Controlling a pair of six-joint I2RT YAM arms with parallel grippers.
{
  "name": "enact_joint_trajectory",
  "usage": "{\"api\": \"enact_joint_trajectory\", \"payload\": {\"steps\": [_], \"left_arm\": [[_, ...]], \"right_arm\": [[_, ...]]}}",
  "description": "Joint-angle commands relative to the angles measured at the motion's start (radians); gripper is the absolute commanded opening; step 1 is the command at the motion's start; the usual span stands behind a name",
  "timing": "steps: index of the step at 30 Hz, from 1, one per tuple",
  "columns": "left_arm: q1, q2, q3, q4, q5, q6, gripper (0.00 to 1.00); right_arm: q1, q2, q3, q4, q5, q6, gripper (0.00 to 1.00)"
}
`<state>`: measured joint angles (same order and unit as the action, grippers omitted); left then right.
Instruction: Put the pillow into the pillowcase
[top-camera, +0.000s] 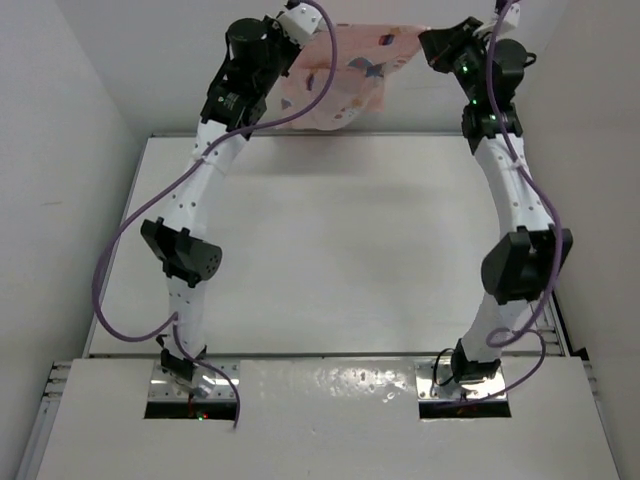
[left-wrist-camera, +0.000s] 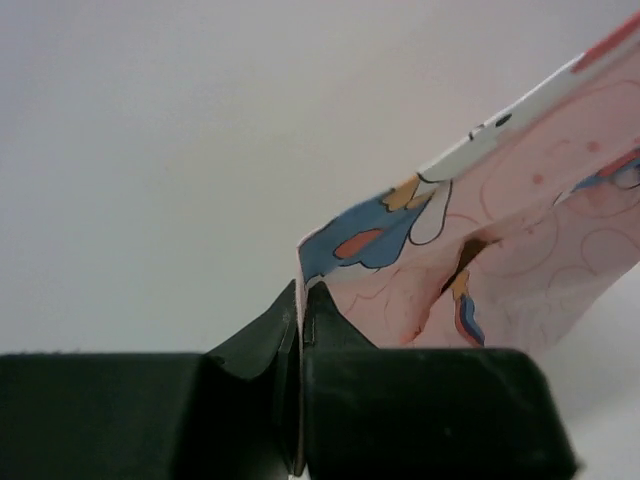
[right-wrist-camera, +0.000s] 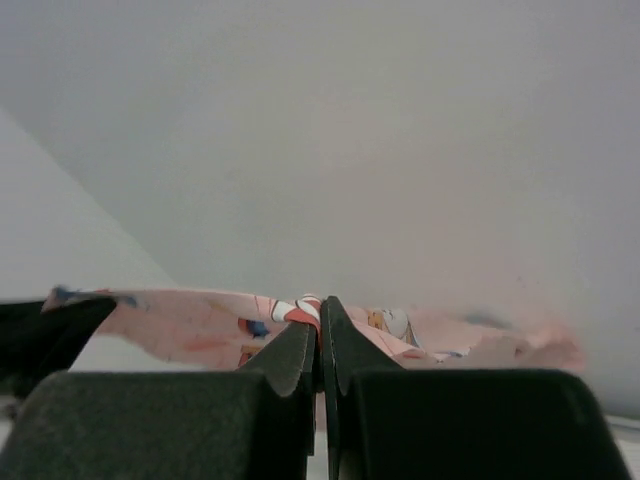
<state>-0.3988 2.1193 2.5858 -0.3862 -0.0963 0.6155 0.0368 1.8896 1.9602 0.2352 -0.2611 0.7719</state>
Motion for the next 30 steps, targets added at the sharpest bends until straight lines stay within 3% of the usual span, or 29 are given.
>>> {"api": "enact_joint_trajectory", "payload": {"steps": [1, 2, 4, 5, 6, 8, 9, 13, 16, 20, 23, 26, 27, 28, 29, 30], "left_arm": [[0.035, -0.157, -0.129, -0.147, 0.069, 0.05, 0.0], [0.034, -0.185, -0.273, -0.181, 0.07, 0.071, 0.0], [0.035, -0.255, -0.486, -0.288, 0.09, 0.163, 0.0], [0.035, -0.283, -0.56, -0.321, 0.137, 0.234, 0.0], [0.035, -0.312, -0.629, -0.379, 0.157, 0.266, 0.0], [0.032, -0.402, -0.792, -0.487, 0.261, 0.429, 0.0], [0.025, -0.421, -0.818, -0.651, 0.292, 0.493, 0.01], [-0.001, -0.521, -1.08, -0.796, 0.297, 0.566, 0.1], [-0.026, -0.585, -1.275, -0.797, 0.285, 0.549, 0.18], [-0.052, -0.639, -1.449, -0.778, 0.32, 0.514, 0.18], [-0.061, -0.65, -1.486, -0.78, 0.326, 0.497, 0.06], [-0.064, -0.647, -1.452, -0.767, 0.329, 0.458, 0.06], [-0.066, -0.642, -1.431, -0.764, 0.363, 0.445, 0.1], [-0.064, -0.638, -1.413, -0.754, 0.389, 0.419, 0.14], [-0.064, -0.627, -1.371, -0.746, 0.411, 0.397, 0.19], [-0.063, -0.619, -1.356, -0.703, 0.449, 0.333, 0.3]], "right_arm": [[-0.015, -0.249, -0.223, 0.272, -0.197, -0.131, 0.0], [-0.011, -0.294, -0.42, 0.294, -0.245, -0.158, 0.0], [0.017, -0.424, -0.622, 0.358, -0.346, -0.192, 0.0], [0.034, -0.464, -0.815, 0.362, -0.363, -0.245, 0.0], [0.07, -0.504, -0.905, 0.346, -0.375, -0.281, 0.0], [0.122, -0.608, -1.133, 0.288, -0.369, -0.391, 0.0], [0.173, -0.635, -1.194, 0.215, -0.339, -0.423, 0.0], [0.271, -0.756, -1.516, 0.2, -0.256, -0.416, 0.0], [0.353, -0.859, -1.645, 0.161, -0.167, -0.405, 0.0], [0.469, -0.995, -1.715, -0.032, -0.055, -0.442, 0.0], [0.514, -1.084, -1.759, -0.105, -0.001, -0.425, 0.0], [0.569, -1.155, -1.773, -0.184, 0.043, -0.398, 0.0], [0.584, -1.165, -1.778, -0.203, 0.057, -0.387, 0.0], [0.609, -1.176, -1.779, -0.23, 0.092, -0.381, 0.16], [0.618, -1.19, -1.778, -0.275, 0.111, -0.381, 0.38], [0.624, -1.198, -1.761, -0.305, 0.129, -0.369, 0.58]]}}
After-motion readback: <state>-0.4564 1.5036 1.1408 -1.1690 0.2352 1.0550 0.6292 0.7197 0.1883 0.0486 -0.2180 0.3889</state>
